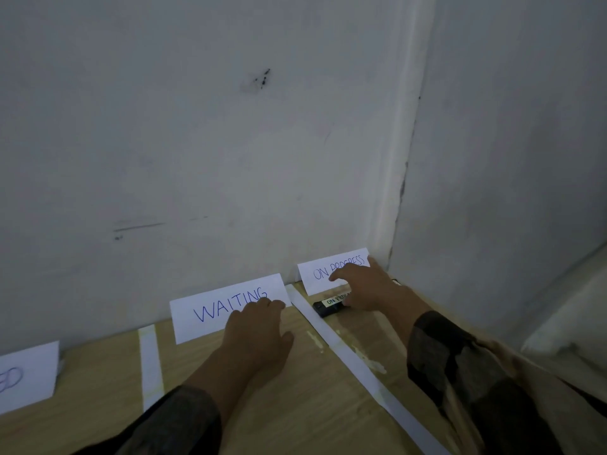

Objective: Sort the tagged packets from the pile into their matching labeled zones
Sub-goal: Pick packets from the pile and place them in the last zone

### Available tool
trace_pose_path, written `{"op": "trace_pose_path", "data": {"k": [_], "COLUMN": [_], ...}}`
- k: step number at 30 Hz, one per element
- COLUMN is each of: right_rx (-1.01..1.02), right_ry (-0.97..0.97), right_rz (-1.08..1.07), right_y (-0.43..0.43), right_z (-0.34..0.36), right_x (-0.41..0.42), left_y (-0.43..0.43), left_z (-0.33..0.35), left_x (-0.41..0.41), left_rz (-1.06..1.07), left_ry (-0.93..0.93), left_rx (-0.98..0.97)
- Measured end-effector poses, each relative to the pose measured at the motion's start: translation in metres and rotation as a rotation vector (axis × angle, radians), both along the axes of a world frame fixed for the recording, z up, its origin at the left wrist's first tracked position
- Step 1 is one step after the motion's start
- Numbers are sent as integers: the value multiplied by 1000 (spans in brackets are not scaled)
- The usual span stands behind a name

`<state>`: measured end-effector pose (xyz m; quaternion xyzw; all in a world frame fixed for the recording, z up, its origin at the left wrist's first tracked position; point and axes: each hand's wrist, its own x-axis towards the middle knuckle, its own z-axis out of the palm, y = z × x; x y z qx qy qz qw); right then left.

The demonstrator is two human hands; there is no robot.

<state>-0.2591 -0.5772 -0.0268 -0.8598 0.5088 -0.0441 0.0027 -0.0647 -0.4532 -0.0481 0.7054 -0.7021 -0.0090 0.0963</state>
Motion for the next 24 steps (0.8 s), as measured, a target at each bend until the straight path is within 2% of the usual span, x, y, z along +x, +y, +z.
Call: {"op": "trace_pose_path", "data": {"k": [9, 15, 24], "right_rx": [-23, -21, 6], "right_ry": [-199, -218, -182], "right_rz": [96, 165, 276], "right_y": [93, 160, 256], "right_z": [5, 11, 24], "right_x": [39, 72, 110], "left_y": [54, 116, 222], "left_z": [28, 46, 66], "left_x": [19, 35, 70], "left_rz": [45, 59, 56], "left_ry": [-117, -189, -132], "left_rx": [2, 30, 114]}}
